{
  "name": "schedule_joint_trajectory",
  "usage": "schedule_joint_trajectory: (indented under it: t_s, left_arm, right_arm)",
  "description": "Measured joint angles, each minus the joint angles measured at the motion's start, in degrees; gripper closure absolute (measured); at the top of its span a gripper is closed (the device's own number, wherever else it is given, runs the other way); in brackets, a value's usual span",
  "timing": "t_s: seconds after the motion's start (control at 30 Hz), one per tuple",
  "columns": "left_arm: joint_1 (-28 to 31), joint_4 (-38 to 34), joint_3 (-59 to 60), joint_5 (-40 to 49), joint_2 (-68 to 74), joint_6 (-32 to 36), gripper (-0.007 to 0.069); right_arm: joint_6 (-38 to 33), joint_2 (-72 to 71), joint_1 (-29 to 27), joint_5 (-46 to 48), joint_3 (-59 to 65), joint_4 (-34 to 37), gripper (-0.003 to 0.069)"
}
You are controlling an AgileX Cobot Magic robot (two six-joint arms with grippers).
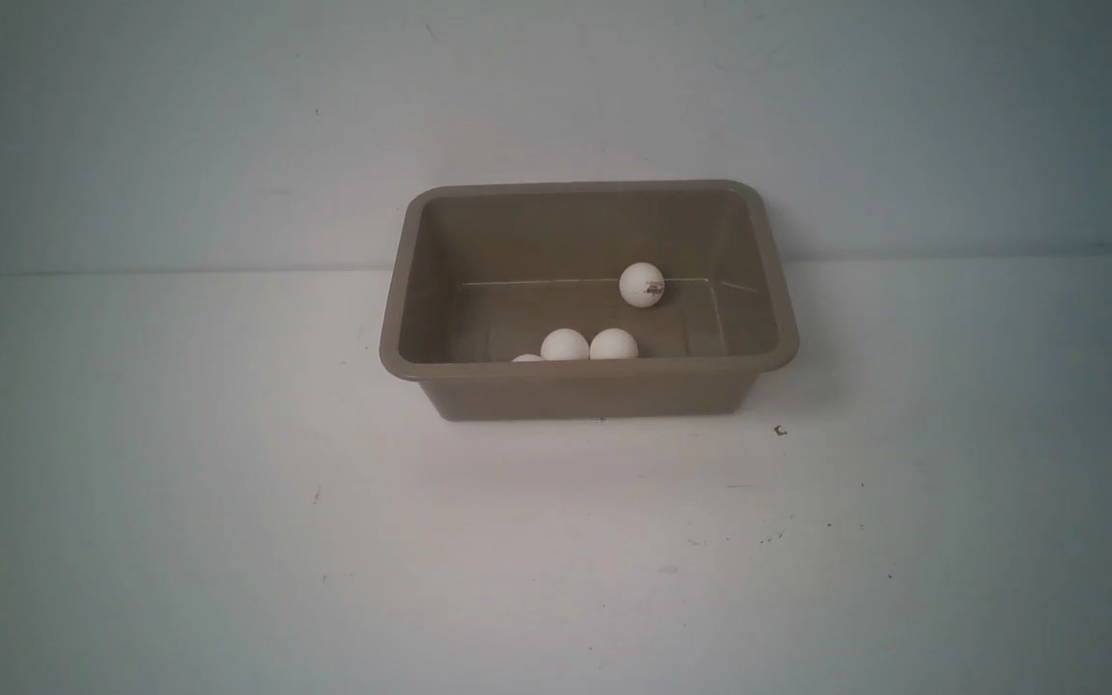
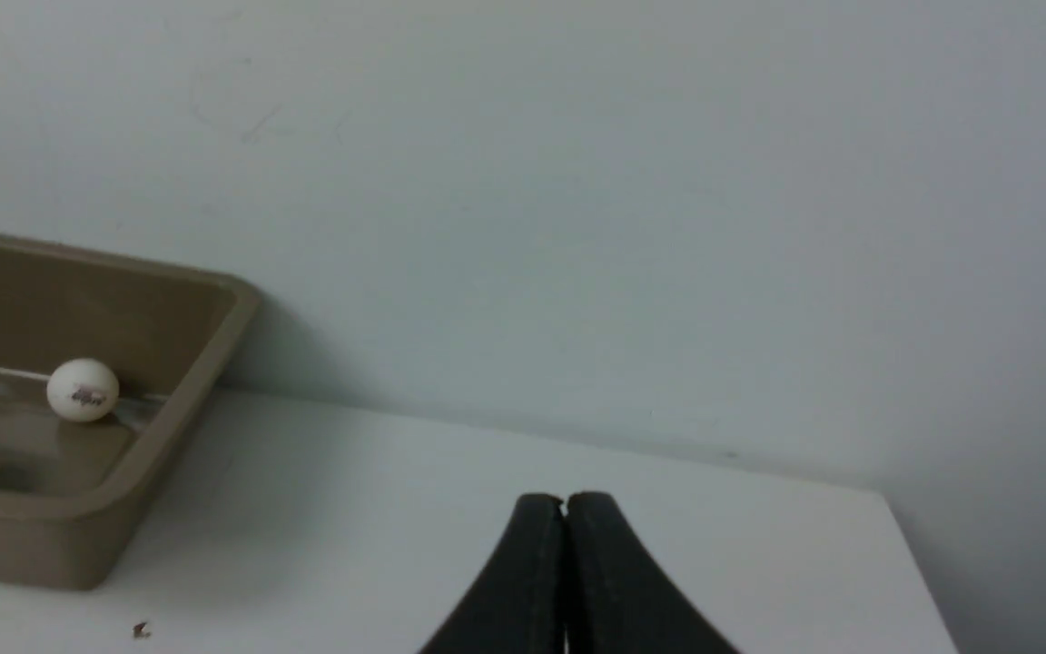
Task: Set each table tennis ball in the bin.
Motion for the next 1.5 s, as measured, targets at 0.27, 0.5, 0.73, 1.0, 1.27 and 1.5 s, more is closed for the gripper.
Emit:
schedule_joint_trajectory:
  t_s: [0.27, 0.5, 0.73, 1.0, 1.27, 1.5]
  left_arm:
    - [0.0, 0.6, 10.3, -3.0, -7.5, -4.0, 0.0377]
    - [0.0, 0.6, 13.8, -4.2, -7.9, -5.1, 0.0377]
    - [0.0, 0.5, 15.1, -4.2, -7.9, -5.1, 0.0377]
    - [0.0, -0.9, 15.2, -2.7, -7.9, -5.1, 0.0377]
    - [0.0, -1.1, 15.2, -2.1, -7.9, -5.1, 0.0377]
    - [0.0, -0.5, 15.2, -2.1, -7.9, -5.2, 0.0377]
  right_arm:
    - [0.4, -5.1, 0.0, 4.1, 4.5, 2.2, 0.0666]
    - [0.5, -5.2, 0.0, 6.5, 4.7, 3.7, 0.0666]
    - [0.5, -5.2, 0.0, 7.1, 8.6, 10.7, 0.0666]
    - [0.5, -5.2, 0.0, 13.4, 9.4, 21.6, 0.0666]
    - [0.6, -5.2, 0.0, 20.5, 9.4, 26.7, 0.0666]
    - [0.6, -5.2, 0.0, 23.5, 9.4, 26.9, 0.0666]
